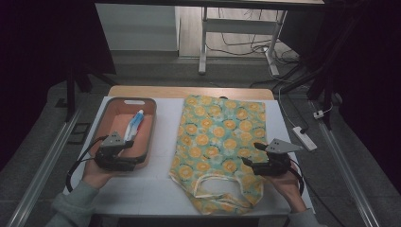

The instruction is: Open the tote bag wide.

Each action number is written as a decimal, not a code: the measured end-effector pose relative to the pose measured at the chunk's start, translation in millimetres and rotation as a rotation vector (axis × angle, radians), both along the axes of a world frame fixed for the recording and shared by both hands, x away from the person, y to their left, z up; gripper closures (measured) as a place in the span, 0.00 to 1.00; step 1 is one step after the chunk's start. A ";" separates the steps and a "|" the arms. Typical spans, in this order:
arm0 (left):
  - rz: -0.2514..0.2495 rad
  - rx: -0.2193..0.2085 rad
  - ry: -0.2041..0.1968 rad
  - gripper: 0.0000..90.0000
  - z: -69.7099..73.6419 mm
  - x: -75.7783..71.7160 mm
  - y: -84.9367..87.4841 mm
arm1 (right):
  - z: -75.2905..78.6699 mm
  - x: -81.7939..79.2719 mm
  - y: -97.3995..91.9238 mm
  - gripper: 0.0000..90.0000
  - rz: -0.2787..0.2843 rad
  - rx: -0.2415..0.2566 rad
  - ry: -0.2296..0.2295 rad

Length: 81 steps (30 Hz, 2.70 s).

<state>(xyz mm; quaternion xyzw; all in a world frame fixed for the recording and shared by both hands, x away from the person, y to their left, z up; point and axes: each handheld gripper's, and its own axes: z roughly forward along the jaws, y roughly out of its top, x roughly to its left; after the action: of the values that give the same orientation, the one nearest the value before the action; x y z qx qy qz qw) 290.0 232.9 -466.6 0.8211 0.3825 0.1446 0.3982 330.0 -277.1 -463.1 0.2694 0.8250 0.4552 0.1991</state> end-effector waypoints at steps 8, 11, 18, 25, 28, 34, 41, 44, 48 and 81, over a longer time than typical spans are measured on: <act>-0.006 0.010 0.011 0.25 -1.0 0.6 -1.3 | 2.6 -1.7 2.8 0.27 0.007 -0.011 -0.003; -0.009 0.007 0.011 0.24 -0.9 0.6 -0.9 | 4.3 -2.7 4.2 0.27 0.014 -0.019 -0.006; -0.009 0.006 0.004 0.24 3.7 -1.0 -5.4 | 6.9 -2.0 8.2 0.27 0.027 -0.026 0.002; -0.045 0.019 -0.014 0.24 6.4 -1.5 -16.4 | 9.1 -1.7 13.8 0.27 0.046 -0.043 0.017; -0.088 0.030 -0.024 0.24 9.7 -0.5 -27.1 | 9.0 -3.3 16.8 0.27 0.051 -0.058 0.028; -0.163 0.042 -0.025 0.25 11.9 1.0 -50.5 | 9.1 -2.7 19.5 0.27 0.052 -0.047 0.043; -0.229 0.073 -0.011 0.26 7.8 0.8 -78.7 | 4.5 -2.2 23.7 0.27 0.080 -0.051 0.054; -0.261 0.069 0.001 0.27 7.5 0.2 -88.8 | 4.7 -1.3 24.5 0.27 0.088 -0.053 0.050; -0.304 0.087 0.034 0.27 0.2 3.0 -101.7 | 4.6 -1.4 22.9 0.27 0.091 -0.045 0.053; -0.469 0.281 0.137 0.40 -43.5 8.7 -167.2 | -6.9 -3.2 35.7 0.27 0.148 -0.063 0.087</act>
<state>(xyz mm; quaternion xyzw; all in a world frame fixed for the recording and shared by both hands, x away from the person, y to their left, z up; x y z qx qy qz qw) 298.7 65.7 -510.1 0.9423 0.1840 0.0442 0.2763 326.9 -241.4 -470.0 0.2209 0.8644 0.4303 0.1373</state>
